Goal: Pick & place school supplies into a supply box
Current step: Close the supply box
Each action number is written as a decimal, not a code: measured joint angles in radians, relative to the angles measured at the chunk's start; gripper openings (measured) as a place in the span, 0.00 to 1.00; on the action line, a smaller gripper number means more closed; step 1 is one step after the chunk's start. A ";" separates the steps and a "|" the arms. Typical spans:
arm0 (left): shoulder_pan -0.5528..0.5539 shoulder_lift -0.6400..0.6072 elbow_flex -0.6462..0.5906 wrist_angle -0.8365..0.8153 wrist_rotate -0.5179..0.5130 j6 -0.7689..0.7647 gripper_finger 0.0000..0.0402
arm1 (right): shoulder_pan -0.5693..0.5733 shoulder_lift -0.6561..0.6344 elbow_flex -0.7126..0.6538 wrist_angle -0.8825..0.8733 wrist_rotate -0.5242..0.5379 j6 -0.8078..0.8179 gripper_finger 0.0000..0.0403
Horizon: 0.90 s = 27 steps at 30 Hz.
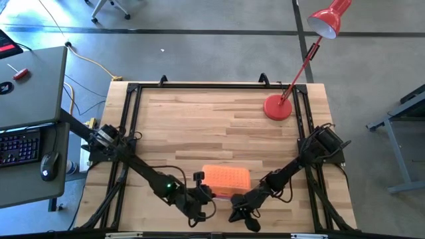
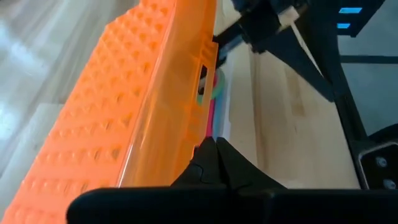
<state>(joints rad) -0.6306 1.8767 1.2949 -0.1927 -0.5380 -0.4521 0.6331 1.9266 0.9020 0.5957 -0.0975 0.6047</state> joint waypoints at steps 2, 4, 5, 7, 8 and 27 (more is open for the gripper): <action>0.011 0.000 0.000 0.016 0.004 0.017 0.03 | 0.000 0.000 0.000 0.000 -0.005 0.000 0.00; 0.024 0.000 0.000 0.020 0.017 0.026 0.04 | 0.000 0.000 0.000 0.000 -0.005 0.000 0.00; 0.030 0.000 0.000 0.019 0.019 0.027 0.05 | 0.000 0.000 0.000 0.000 -0.005 0.000 0.00; 0.039 0.000 0.000 0.018 0.029 0.030 0.05 | 0.000 0.007 0.000 0.008 -0.013 -0.002 0.00; 0.044 0.000 0.000 0.020 0.035 0.030 0.04 | 0.000 0.010 0.000 0.011 -0.020 -0.002 0.00; 0.048 -0.001 0.000 0.056 0.077 0.054 0.03 | 0.000 0.002 0.000 0.355 -0.234 -0.091 0.00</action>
<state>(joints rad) -0.5831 1.8756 1.2953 -0.1365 -0.4607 -0.3982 0.6330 1.9282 0.9020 0.9510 -0.3313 0.5139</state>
